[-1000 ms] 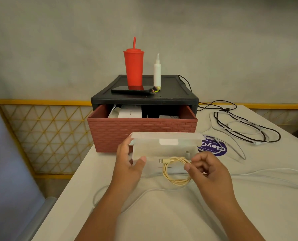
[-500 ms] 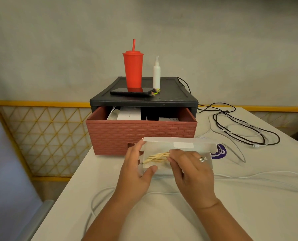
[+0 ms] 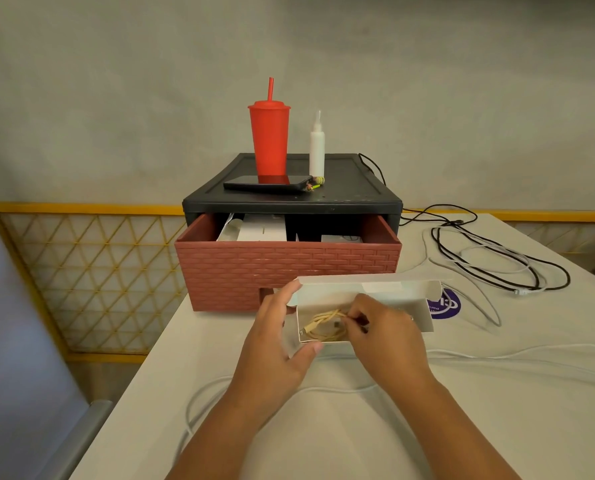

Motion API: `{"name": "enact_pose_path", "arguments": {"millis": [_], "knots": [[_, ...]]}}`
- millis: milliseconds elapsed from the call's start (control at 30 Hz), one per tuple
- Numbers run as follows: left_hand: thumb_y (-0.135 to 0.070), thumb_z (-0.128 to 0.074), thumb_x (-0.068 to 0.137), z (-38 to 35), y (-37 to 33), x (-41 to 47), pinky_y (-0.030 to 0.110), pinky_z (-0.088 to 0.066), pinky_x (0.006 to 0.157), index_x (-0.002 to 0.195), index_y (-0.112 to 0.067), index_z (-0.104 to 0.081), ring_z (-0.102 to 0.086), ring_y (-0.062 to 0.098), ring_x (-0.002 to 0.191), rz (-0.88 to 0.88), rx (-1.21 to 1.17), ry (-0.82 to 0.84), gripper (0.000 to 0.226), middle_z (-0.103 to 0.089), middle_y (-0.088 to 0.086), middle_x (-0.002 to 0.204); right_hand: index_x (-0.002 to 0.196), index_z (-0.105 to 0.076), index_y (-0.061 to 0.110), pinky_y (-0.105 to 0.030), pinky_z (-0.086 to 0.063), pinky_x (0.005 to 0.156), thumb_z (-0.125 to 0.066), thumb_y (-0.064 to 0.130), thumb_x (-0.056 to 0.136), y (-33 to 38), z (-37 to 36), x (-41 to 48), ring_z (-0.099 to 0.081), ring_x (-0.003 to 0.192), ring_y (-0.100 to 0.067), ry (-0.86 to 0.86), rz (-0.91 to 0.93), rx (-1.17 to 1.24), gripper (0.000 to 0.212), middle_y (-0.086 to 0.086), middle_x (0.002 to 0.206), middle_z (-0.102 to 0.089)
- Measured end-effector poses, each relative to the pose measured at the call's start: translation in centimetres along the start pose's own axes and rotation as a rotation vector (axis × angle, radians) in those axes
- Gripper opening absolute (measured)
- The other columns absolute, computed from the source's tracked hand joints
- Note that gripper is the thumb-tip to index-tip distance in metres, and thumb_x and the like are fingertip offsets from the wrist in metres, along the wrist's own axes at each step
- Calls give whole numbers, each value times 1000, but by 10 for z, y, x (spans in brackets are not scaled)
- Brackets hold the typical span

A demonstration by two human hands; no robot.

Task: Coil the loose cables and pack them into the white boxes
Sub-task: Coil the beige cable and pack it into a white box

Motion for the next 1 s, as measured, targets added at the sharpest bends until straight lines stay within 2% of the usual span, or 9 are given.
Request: {"name": "enact_pose_path", "arguments": {"millis": [133, 267, 367, 467, 567, 667, 800, 867, 1000], "knots": [[-12, -75, 76, -2, -2, -2, 15, -29, 105, 113, -75, -23, -35, -11, 123, -17, 29, 13, 90, -31, -48, 121, 79, -54, 20, -24, -36, 54, -56, 26, 90, -1, 11, -2, -53, 65, -17, -50, -42, -31, 12, -1, 79, -68], [-8, -74, 76, 1, -2, -1, 21, -29, 109, 114, -76, -24, -32, -14, 124, -13, 22, 7, 92, -29, -53, 121, 94, -67, 22, -25, -42, 64, -51, 32, 92, 8, 10, -1, -62, 80, -18, 25, 46, -90, 19, 2, 89, -70], [-5, -74, 75, 3, -2, 0, 24, -31, 108, 113, -77, -25, -34, -14, 124, -16, 3, -7, 95, -31, -52, 122, 100, -68, 28, -29, -41, 74, -30, 50, 94, 17, -2, -4, -61, 92, -18, 130, 146, -139, 45, 3, 98, -70], [-5, -73, 76, 4, 0, 0, 22, -32, 106, 111, -78, -26, -37, -11, 122, -2, -17, -17, 94, -34, -50, 120, 102, -68, 32, -33, -37, 85, -3, 62, 77, 25, -7, -11, -58, 102, -17, 133, 222, -200, 76, 8, 104, -69], [-6, -73, 77, 6, 2, 0, 20, -32, 104, 111, -79, -26, -39, -9, 121, 15, -29, -19, 92, -35, -49, 120, 90, -71, 29, -38, -43, 84, -23, 56, 83, 24, -6, -13, -62, 92, -21, 81, 270, -136, 56, 8, 93, -71], [-6, -72, 78, 10, 8, 2, 19, -32, 105, 111, -78, -27, -41, -6, 122, 44, -51, -22, 91, -37, -45, 121, 72, -69, 17, -25, -45, 67, -41, 34, 84, 19, 28, -15, -59, 72, -18, -213, 284, -36, 35, 3, 75, -69], [-5, -69, 80, 18, 16, 4, 21, -32, 104, 107, -81, -28, -42, 1, 124, 96, -98, -19, 90, -41, -23, 131, 83, -64, 12, -24, -42, 65, -47, 25, 83, -18, 69, -21, -55, 78, -18, -481, -24, 305, 22, 3, 80, -62], [-3, -67, 81, 20, 17, 4, 22, -35, 103, 107, -80, -31, -43, 3, 124, 115, -136, -11, 89, -42, -17, 135, 100, -59, 20, -27, -43, 74, -56, 17, 86, -44, 58, -18, -56, 94, -18, -382, -242, 494, 15, 4, 97, -60], [1, -62, 84, 21, 19, 4, 17, -45, 94, 112, -69, -35, -47, -1, 119, 133, -220, -9, 81, -43, -9, 138, 128, -43, 31, -18, -42, 81, -61, 10, 86, -43, 14, -12, -51, 107, -8, 45, -373, 716, 50, 9, 121, -53]]}}
Point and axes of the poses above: each hand's wrist, its own x-axis towards the middle knuckle, its own z-axis out of the back of the hand, y = z × x, the point moved 9 cm from there along x, towards the middle knuckle
